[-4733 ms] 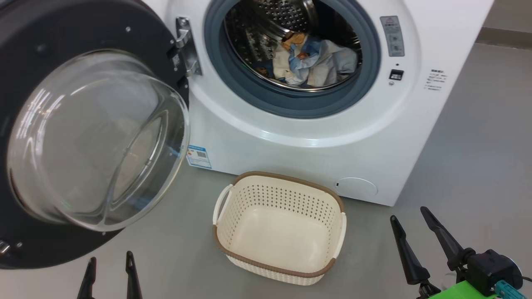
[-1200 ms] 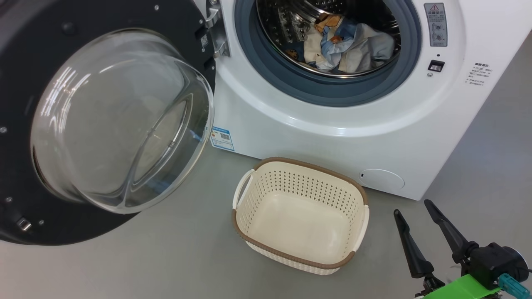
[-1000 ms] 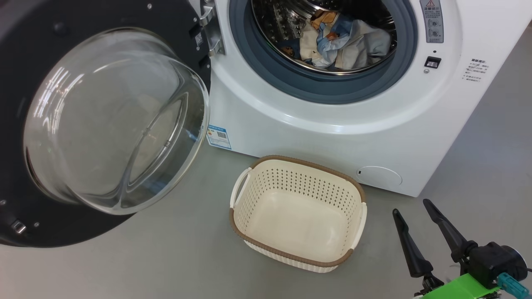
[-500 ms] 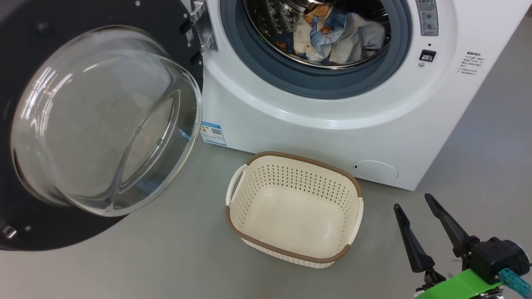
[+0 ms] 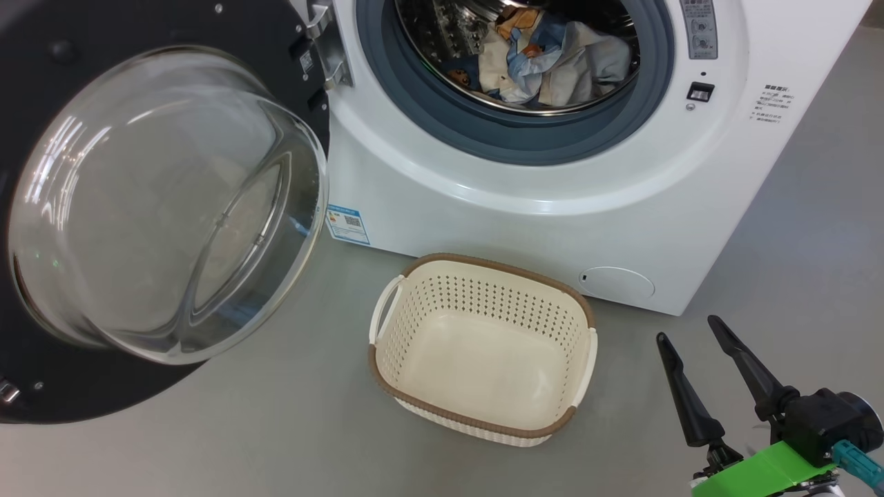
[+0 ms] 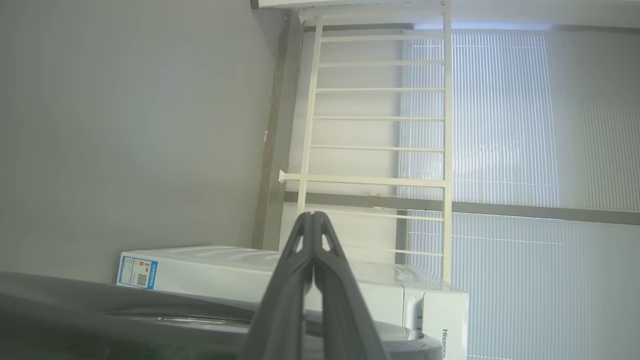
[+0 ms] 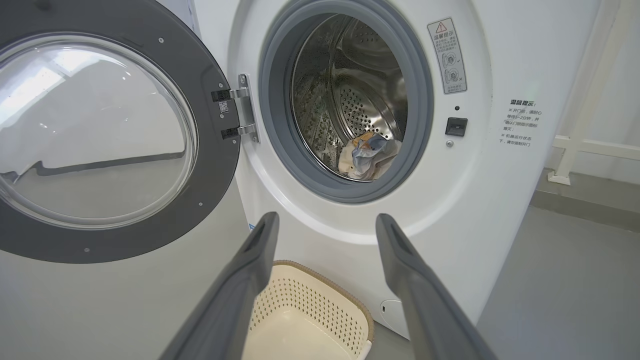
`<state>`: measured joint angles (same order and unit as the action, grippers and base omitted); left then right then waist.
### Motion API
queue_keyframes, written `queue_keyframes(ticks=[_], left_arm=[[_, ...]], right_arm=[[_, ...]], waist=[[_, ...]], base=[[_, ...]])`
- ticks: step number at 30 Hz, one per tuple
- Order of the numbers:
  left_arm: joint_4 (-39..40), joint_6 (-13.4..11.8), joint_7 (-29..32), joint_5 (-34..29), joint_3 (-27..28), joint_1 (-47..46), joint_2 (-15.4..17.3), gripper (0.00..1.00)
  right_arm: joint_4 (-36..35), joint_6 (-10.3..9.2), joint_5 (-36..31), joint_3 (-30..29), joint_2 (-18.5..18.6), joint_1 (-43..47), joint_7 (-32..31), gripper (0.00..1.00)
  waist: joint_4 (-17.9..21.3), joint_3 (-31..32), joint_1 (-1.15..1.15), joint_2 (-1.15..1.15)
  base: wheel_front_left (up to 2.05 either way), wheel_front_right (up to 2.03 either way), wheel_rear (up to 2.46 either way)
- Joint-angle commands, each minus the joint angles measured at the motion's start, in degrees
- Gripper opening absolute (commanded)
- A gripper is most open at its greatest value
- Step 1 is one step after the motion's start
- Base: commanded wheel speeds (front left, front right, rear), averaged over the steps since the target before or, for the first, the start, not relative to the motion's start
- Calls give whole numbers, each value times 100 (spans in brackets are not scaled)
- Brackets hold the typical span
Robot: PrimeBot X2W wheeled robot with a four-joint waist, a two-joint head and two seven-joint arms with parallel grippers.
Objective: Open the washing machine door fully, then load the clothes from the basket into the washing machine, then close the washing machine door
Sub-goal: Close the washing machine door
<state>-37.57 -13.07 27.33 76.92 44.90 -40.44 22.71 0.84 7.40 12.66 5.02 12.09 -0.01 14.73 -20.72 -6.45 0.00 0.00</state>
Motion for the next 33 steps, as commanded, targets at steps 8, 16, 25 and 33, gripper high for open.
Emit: queue_keyframes(ticks=[8,16,25,33], left_arm=[[98,133,155,80,37,-104,229,0],[88,208,426,114,-68,3,148,0],[126,185,638,37,-228,127,142,0],[245,132,886,47,-326,228,104,0]], right_arm=[[-145,9,-60,126,126,-112,27,100],[-122,9,-42,119,129,-85,27,100],[-116,9,-33,146,109,-66,27,100],[-122,9,-23,153,106,-46,27,100]], waist=[[72,50,0,0],[83,93,0,0],[88,166,0,0],[102,171,0,0]], base=[[0,0,0],[0,0,0],[0,0,0],[0,0,0]])
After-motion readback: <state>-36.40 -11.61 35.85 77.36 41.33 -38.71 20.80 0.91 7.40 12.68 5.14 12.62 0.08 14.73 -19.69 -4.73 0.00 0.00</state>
